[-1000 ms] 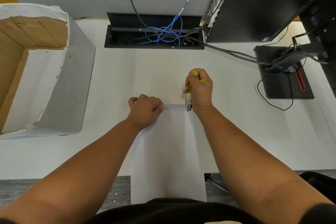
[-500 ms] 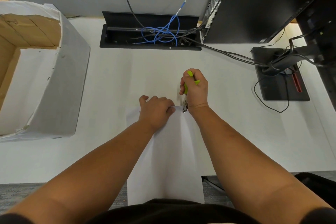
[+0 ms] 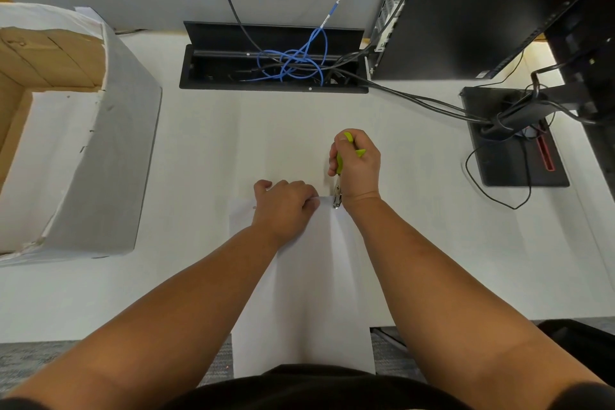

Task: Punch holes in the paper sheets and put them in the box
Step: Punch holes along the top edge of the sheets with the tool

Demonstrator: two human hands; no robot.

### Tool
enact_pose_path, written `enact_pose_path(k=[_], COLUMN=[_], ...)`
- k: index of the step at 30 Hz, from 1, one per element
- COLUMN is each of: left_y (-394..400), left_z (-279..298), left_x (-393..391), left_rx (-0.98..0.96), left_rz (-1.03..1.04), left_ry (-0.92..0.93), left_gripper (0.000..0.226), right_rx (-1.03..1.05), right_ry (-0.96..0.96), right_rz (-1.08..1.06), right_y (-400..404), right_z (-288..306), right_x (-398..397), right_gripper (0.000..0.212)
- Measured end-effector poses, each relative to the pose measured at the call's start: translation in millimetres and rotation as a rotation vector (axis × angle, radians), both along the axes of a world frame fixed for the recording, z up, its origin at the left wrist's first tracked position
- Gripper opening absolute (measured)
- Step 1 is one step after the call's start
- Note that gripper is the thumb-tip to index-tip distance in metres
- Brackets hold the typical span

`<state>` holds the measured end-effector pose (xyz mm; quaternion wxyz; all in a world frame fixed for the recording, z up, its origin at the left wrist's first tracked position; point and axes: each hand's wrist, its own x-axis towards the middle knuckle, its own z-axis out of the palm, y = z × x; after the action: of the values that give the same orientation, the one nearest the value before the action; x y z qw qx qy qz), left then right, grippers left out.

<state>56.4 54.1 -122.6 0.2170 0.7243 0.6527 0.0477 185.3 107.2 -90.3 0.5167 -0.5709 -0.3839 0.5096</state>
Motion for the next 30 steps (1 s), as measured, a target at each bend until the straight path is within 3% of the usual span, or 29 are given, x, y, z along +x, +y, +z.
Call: enact_pose_path(k=[30], left_y=[1.4], left_z=[1.8], left_x=[-4.3], left_rx=[-0.023], left_rz=[-0.004], left_ry=[-0.028], left_gripper=[0.025], right_rx=[-0.003], right_ry=[0.035], right_rz=[0.027], right_y=[0.1], right_z=[2.3], right_x=[-1.0], right_gripper=[0.011])
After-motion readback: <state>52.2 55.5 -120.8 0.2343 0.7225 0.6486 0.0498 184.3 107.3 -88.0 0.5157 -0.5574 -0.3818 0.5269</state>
